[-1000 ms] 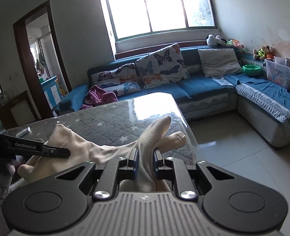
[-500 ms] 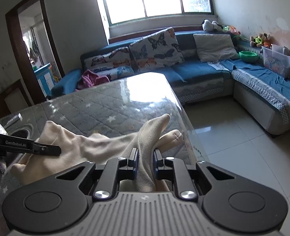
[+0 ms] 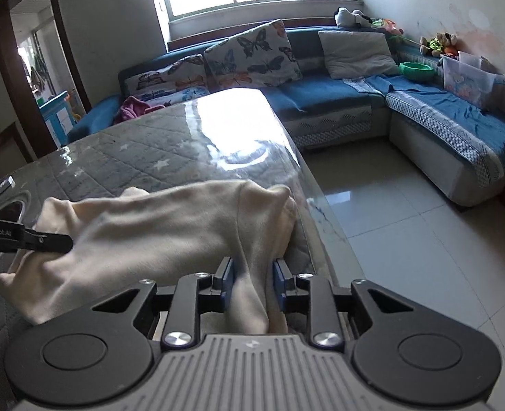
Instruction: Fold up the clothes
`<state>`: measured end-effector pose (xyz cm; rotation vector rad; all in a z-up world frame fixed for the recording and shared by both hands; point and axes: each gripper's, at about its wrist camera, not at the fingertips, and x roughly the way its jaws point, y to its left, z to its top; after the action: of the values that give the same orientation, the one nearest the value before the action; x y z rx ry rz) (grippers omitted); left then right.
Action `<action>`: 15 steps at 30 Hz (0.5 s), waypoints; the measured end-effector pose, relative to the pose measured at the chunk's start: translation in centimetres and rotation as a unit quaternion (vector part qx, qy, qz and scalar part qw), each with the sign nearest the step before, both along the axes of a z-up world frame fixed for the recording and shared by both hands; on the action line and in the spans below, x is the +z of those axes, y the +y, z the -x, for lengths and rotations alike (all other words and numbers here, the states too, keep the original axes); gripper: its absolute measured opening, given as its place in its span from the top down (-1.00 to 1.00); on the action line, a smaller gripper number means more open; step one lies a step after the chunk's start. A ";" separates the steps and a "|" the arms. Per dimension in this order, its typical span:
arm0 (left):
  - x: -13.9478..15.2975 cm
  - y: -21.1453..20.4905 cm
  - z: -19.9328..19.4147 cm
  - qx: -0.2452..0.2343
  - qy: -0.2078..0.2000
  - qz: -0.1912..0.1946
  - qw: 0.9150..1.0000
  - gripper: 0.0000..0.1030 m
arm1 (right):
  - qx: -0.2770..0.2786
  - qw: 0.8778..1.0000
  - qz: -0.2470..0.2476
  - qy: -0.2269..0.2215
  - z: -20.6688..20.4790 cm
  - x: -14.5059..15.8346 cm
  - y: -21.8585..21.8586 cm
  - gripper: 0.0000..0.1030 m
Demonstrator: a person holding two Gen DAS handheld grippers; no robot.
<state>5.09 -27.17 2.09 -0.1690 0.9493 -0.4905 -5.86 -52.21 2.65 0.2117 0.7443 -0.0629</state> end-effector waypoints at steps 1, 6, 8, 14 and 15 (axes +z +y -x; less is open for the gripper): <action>0.0 0.1 0.0 -0.002 0.001 0.002 1.000 0.59 | 0.001 1.000 0.002 0.001 0.2 -0.1 0.0 0.53; -0.2 1.0 0.5 -0.016 0.007 0.009 1.000 0.58 | 0.012 1.000 0.009 0.008 1.3 -0.1 0.3 0.53; 0.0 1.5 0.7 -0.017 0.009 0.009 1.000 0.52 | 0.016 1.000 0.012 0.013 1.7 0.0 0.4 0.51; 1.3 3.2 0.4 -0.001 -0.012 -0.002 1.000 0.34 | 0.017 0.999 0.033 0.007 2.4 1.3 0.6 0.45; 1.6 3.4 0.3 0.005 -0.016 -0.002 1.000 0.34 | 0.016 0.999 0.036 0.002 2.2 1.6 0.6 0.45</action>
<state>4.82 -23.73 3.67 -0.1623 0.9166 -0.4800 -8.08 -51.65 4.24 0.1306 0.7476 -0.0600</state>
